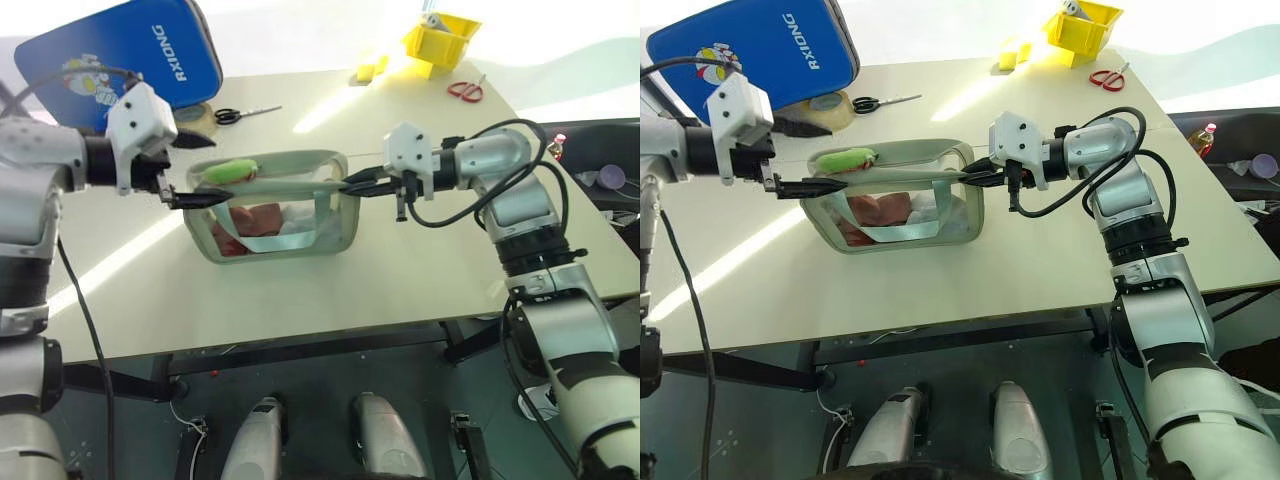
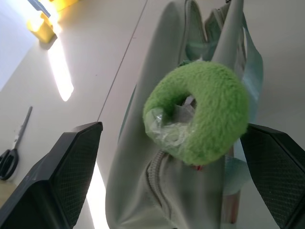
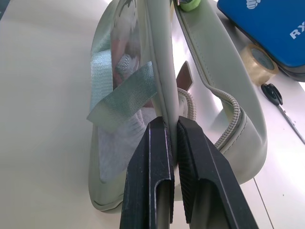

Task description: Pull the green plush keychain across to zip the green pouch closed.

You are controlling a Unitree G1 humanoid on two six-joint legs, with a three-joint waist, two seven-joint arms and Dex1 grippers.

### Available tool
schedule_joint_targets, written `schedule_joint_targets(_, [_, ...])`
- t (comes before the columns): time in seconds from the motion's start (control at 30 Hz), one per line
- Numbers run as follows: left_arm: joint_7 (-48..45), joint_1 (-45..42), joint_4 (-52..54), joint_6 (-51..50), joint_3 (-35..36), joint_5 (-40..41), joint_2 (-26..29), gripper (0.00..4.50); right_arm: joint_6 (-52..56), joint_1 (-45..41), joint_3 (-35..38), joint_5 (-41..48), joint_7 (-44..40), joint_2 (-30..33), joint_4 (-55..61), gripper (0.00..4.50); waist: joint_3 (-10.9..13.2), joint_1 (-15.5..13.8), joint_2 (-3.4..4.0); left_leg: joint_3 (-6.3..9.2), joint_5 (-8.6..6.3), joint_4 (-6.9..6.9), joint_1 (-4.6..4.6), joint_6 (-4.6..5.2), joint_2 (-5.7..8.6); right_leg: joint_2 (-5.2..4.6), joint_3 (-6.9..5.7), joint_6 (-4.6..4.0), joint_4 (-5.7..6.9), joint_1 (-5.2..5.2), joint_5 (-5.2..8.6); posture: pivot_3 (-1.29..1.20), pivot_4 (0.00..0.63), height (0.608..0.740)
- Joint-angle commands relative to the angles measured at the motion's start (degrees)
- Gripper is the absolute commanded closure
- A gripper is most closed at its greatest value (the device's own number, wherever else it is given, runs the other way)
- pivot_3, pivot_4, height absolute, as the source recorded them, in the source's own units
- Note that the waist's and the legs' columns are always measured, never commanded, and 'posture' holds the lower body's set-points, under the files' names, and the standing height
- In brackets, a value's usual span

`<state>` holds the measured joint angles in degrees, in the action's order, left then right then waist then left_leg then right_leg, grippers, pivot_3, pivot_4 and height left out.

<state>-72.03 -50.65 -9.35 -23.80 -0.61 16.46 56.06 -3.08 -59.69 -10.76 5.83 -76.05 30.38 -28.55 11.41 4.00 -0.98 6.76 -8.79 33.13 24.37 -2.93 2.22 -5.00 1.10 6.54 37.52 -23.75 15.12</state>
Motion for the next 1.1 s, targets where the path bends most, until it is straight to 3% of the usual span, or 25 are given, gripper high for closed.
schedule_joint_targets(0.03, [-1.1,-1.0,0.8,-3.5,4.9,2.4,4.1,0.03,-0.9,-2.2,1.0,0.2,0.2,0.5,0.0,4.5,0.0,0.1,0.0,-0.01,0.0,-0.01,0.0,0.0,0.0,0.0,0.01,0.0,0.0,-0.01,0.0,0.0,0.15,0.74])
schedule_joint_targets(0.17, [-2.2,9.2,6.2,-5.6,6.9,3.8,7.1,0.03,-1.3,-2.7,1.0,0.1,0.1,0.4,-0.9,4.5,0.0,0.1,0.04,-0.05,0.0,-0.05,-0.07,0.01,-0.01,-0.01,0.07,0.0,0.07,-0.01,0.0,0.0,0.15,0.74])
schedule_joint_targets(0.47, [5.0,18.4,11.4,-6.4,7.8,4.1,2.8,0.03,-1.5,-3.5,0.7,0.1,-0.4,0.0,-1.9,4.5,0.0,-0.2,0.01,-0.02,0.0,0.0,-0.04,0.0,-0.02,0.0,0.05,-0.01,0.03,0.02,0.0,0.0,0.15,0.74])
schedule_joint_targets(0.57, [4.9,19.4,11.2,-5.7,7.5,4.2,2.2,0.84,-1.2,-3.4,0.7,0.2,-0.6,0.0,-1.4,4.5,0.0,-0.1,0.01,-0.02,0.0,0.0,-0.05,0.0,-0.03,0.01,0.05,-0.01,0.04,0.02,0.0,0.0,0.15,0.74])
schedule_joint_targets(0.8, [5.2,18.0,8.4,-3.0,6.6,2.3,2.9,4.47,-0.9,-3.3,0.8,0.1,-0.7,0.2,-1.1,4.5,0.0,-0.1,0.01,-0.03,0.0,-0.01,-0.05,0.0,-0.02,0.01,0.06,-0.01,0.04,0.0,0.0,0.0,0.15,0.74])
schedule_joint_targets(0.97, [7.3,16.0,4.6,0.6,4.7,-1.0,1.8,4.47,1.6,-2.8,1.1,1.1,-0.6,0.2,1.4,4.5,0.0,-0.1,0.01,-0.03,0.0,0.0,-0.05,0.0,-0.02,0.0,0.05,-0.01,0.04,0.01,0.0,0.0,0.15,0.74])
schedule_joint_targets(1.1, [7.1,15.3,2.9,2.4,4.0,-1.7,1.5,4.5,6.7,-1.5,1.3,3.0,-2.3,1.1,6.4,2.85,0.0,-0.1,0.01,-0.03,0.0,-0.01,-0.04,0.0,-0.02,0.0,0.06,-0.01,0.04,-0.01,0.0,0.0,0.15,0.74])
